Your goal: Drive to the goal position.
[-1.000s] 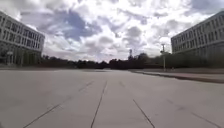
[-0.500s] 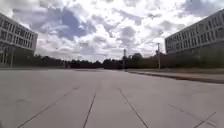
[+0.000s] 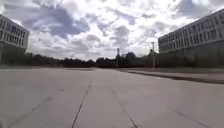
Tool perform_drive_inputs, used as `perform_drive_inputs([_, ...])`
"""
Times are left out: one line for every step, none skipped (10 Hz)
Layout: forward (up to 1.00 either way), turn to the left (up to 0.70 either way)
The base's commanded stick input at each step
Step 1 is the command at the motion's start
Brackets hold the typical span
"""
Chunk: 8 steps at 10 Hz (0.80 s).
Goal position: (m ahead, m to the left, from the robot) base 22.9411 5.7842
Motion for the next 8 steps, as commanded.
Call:
perform_drive_inputs([1.0, 0.0])
perform_drive_inputs([1.0, 0.0])
perform_drive_inputs([1.0, 0.0])
perform_drive_inputs([1.0, 0.0])
perform_drive_inputs([1.0, 0.0])
perform_drive_inputs([1.0, 0.0])
perform_drive_inputs([1.0, 0.0])
perform_drive_inputs([1.0, 0.0])
